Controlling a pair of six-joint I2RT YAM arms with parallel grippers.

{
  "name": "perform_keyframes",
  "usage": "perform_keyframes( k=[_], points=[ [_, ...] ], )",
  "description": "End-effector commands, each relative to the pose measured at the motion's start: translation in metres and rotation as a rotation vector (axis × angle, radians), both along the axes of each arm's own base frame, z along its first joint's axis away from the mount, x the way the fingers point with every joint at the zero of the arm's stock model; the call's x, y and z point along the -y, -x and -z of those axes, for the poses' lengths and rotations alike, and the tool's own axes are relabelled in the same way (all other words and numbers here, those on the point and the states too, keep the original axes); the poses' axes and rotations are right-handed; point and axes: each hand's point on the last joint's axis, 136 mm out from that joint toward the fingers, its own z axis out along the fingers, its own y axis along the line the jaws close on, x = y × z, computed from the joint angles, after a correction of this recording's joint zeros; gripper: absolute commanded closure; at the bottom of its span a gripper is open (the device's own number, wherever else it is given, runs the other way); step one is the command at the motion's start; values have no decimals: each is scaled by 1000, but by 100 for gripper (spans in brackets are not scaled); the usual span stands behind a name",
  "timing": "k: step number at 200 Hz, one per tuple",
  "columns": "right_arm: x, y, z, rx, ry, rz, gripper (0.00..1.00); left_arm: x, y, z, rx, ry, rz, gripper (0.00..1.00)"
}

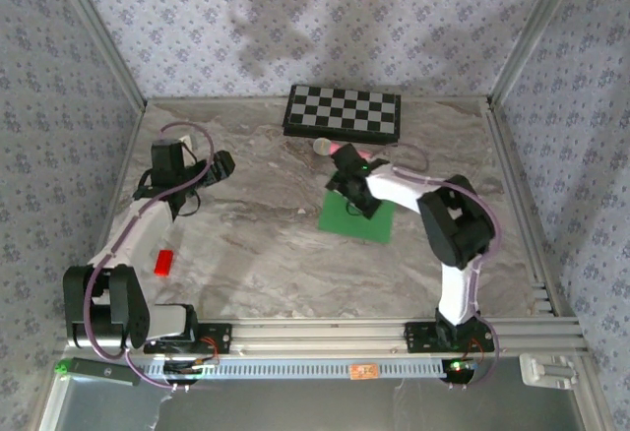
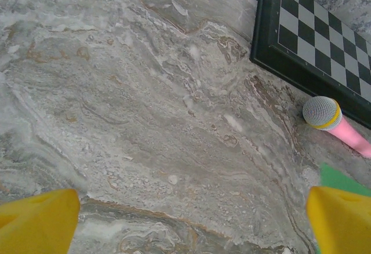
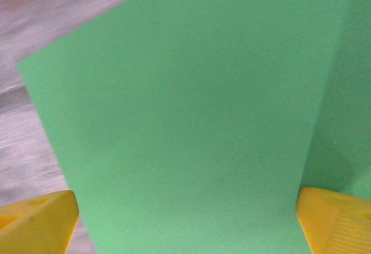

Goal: Fold a paper plane with a square sheet of paper (pick it up from the middle)
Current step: Move the square sheet of paper to the center of the table.

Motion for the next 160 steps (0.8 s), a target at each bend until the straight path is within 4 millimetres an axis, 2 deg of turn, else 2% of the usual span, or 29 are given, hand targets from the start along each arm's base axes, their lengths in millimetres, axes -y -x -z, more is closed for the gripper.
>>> perform_keyframes(
  k=[1,19,38,52,70,88,116,121,160],
  points=[
    [-64,1,20,-63,-150,-19,2,12,-5,-9,-11,8,42,0],
    [-91,-5,15,-49,-193,-34,3,21,-3,-4,-49,7,66,0],
    [-107,-11,2,-16,-254,-61,5,35,1,2,-98,-2,101,0],
    [-111,-18,-22,35,-307,-96,5,45,4,8,-139,-9,123,0],
    [-106,-25,-57,126,-360,-133,6,61,7,15,-194,-19,147,0],
    [-85,-27,-79,193,-359,-154,5,84,9,22,-246,-15,171,0],
    [-38,-30,-87,279,-319,-172,5,131,10,39,-312,-65,234,0],
    [-23,-24,-74,262,-288,-167,5,140,10,43,-319,-88,250,0],
    [49,-17,-63,250,-149,-139,3,197,7,74,-415,-157,324,0]
  ],
)
